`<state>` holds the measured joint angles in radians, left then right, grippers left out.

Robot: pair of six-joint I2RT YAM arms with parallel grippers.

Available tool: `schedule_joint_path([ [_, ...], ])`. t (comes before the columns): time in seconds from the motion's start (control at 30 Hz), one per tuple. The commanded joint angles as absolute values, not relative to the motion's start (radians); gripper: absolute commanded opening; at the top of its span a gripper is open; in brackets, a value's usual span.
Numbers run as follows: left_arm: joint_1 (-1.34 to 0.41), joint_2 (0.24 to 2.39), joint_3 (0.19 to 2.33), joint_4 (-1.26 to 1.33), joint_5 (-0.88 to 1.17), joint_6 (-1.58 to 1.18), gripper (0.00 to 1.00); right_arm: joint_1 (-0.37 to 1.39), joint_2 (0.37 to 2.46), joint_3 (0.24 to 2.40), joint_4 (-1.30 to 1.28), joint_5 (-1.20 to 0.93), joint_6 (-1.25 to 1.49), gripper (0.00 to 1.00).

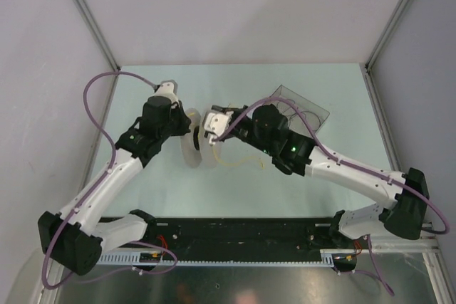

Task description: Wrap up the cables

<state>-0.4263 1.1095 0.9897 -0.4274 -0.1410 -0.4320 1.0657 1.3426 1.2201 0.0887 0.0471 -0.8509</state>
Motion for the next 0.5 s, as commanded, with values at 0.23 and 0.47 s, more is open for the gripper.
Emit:
schedule_joint_path([
  [0.23,-0.456,0.831,0.918,-0.328,0.244,-0.03,0.0,0.868,1.414,1.318,0.24,0.148,-0.811,0.0],
  [0.47,-0.436,0.728,0.985,-0.332,0.419,-0.032,0.0,0.719,1.446,1.318,0.062,0.042,-0.712,0.02],
])
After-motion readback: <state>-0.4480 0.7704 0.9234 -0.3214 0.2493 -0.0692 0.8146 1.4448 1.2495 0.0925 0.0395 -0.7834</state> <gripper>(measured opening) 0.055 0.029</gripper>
